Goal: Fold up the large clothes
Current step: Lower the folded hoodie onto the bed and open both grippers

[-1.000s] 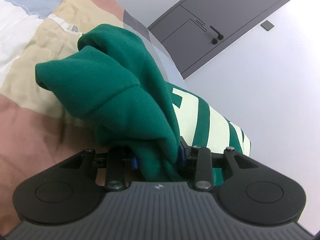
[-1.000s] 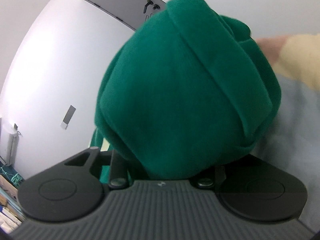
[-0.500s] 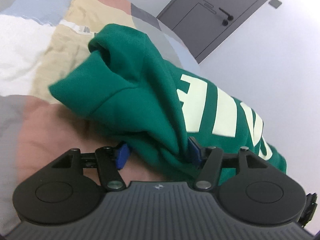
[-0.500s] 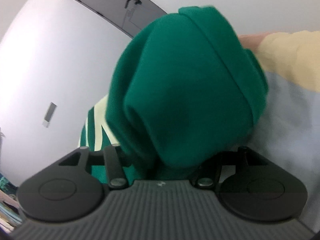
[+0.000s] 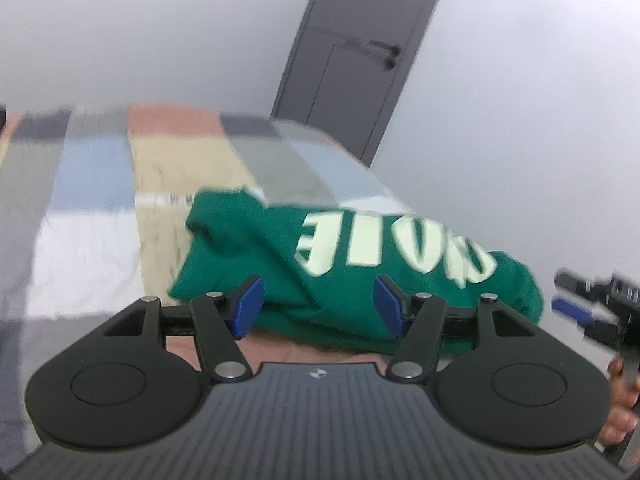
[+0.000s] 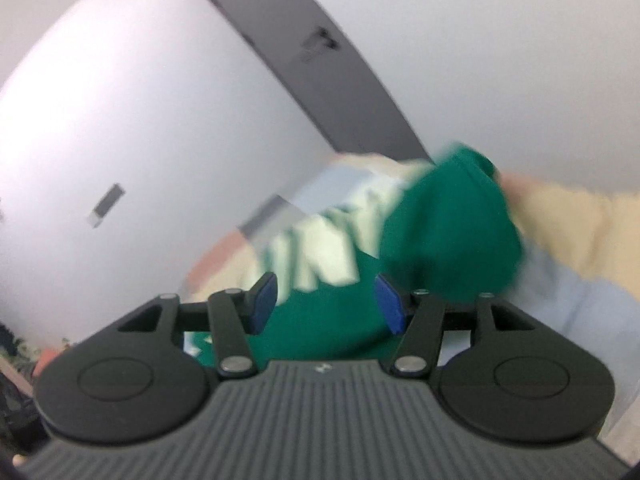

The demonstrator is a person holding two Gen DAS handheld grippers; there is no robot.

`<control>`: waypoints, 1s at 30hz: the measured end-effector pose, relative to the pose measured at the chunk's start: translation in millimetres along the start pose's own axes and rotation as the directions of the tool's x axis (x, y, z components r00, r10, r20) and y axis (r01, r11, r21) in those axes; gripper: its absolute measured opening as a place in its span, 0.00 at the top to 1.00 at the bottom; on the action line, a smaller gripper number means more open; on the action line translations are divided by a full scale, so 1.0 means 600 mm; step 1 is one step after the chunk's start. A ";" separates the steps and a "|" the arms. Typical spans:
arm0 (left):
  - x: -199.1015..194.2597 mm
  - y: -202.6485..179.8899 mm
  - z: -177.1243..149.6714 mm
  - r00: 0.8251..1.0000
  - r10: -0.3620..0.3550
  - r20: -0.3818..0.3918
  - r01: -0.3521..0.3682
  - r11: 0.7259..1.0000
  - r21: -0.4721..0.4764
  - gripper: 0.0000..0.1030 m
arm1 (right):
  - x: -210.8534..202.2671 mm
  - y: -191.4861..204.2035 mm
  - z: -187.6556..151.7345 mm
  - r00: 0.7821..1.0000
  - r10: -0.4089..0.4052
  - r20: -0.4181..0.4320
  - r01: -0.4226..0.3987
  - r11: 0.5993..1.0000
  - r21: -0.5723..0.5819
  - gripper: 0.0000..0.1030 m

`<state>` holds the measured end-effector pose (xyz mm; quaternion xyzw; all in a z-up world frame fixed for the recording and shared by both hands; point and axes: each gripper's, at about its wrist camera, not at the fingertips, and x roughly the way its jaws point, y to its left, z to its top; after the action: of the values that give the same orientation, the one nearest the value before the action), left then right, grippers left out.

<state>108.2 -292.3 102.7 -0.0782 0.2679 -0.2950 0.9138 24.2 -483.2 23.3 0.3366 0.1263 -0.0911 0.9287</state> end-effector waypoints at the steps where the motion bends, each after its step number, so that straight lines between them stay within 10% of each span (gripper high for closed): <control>1: -0.023 -0.009 0.007 1.000 -0.004 0.014 0.004 1.000 0.017 0.36 | -0.011 0.023 0.008 1.000 0.022 0.010 -0.022 0.999 -0.025 0.44; 12: -0.231 -0.054 0.033 0.993 -0.027 0.114 0.016 0.996 0.088 0.36 | -0.163 0.205 0.013 0.985 0.162 0.059 -0.143 0.958 -0.250 0.44; 30: -0.370 -0.059 -0.062 0.986 -0.009 0.166 -0.023 0.981 0.190 0.36 | -0.286 0.265 -0.132 0.998 0.015 0.057 0.012 0.894 -0.448 0.44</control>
<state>-80.5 -191.3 180.6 -0.0133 0.1616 -0.3089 0.9372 -112.4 -297.3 111.4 0.1108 0.1162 -0.0685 0.9846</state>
